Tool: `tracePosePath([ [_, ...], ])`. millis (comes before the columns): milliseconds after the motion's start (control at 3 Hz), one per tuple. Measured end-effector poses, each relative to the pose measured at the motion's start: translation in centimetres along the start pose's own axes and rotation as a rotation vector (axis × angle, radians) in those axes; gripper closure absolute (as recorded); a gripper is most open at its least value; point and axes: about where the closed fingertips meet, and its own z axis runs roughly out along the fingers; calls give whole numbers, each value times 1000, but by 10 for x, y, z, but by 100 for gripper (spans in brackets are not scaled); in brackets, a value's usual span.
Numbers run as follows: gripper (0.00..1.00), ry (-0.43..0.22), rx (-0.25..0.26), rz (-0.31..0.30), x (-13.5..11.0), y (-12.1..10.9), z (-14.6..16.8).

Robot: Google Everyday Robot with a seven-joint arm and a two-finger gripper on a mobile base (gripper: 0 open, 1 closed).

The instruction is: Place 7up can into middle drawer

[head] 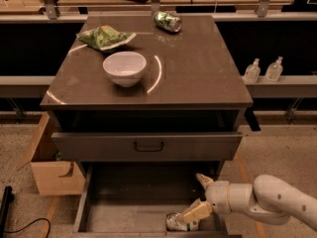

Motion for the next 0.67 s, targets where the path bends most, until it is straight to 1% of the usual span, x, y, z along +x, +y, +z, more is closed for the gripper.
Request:
tracePosePath([
  [333,0,-15,86,10,3,-3,-38],
  [667,0,-17,97,13,4,-4,-43],
])
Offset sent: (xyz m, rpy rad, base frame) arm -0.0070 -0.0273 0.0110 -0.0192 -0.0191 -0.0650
